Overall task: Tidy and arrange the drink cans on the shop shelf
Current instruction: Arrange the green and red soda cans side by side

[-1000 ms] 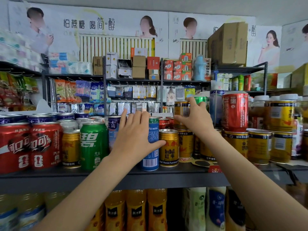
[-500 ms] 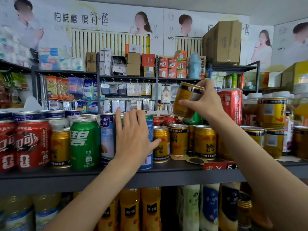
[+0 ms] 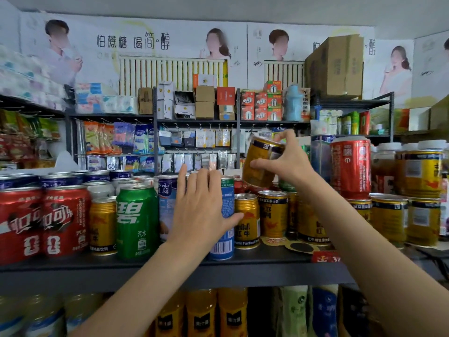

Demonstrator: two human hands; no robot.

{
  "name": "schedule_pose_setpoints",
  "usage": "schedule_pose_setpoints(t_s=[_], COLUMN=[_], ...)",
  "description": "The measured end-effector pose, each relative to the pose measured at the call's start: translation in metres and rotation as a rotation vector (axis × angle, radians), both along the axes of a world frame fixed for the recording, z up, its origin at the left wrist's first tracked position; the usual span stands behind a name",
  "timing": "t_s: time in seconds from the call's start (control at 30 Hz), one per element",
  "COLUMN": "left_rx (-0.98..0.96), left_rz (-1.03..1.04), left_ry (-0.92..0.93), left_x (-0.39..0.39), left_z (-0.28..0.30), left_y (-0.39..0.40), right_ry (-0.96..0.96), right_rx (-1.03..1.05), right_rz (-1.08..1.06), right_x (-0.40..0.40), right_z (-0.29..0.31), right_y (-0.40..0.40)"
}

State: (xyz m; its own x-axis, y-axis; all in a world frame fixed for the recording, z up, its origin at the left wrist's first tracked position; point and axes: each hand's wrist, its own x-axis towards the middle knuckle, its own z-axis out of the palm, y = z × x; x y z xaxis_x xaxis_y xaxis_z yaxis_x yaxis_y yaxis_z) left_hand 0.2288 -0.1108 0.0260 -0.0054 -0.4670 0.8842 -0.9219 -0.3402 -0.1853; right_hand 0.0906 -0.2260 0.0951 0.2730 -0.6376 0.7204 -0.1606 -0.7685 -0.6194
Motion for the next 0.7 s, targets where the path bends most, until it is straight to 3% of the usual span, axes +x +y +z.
schedule_pose_setpoints(t_s=[0.13, 0.37, 0.57, 0.7], left_rx=[0.008, 0.014, 0.137, 0.162], left_rz=[0.092, 0.093, -0.05, -0.092], left_ry=[0.053, 0.056, 0.031, 0.036], left_x=[-0.01, -0.024, -0.007, -0.008], left_z=[-0.005, -0.006, 0.004, 0.008], left_y=[-0.006, -0.016, -0.004, -0.002], right_ry=[0.13, 0.395, 0.47, 0.481], right_rx=[-0.016, 0.088, 0.02, -0.143], right_rz=[-0.032, 0.117, -0.015, -0.193], right_x=[-0.036, -0.04, -0.021, -0.007], right_z=[0.005, -0.039, -0.065, -0.075], right_y=[0.021, 0.04, 0.025, 0.032])
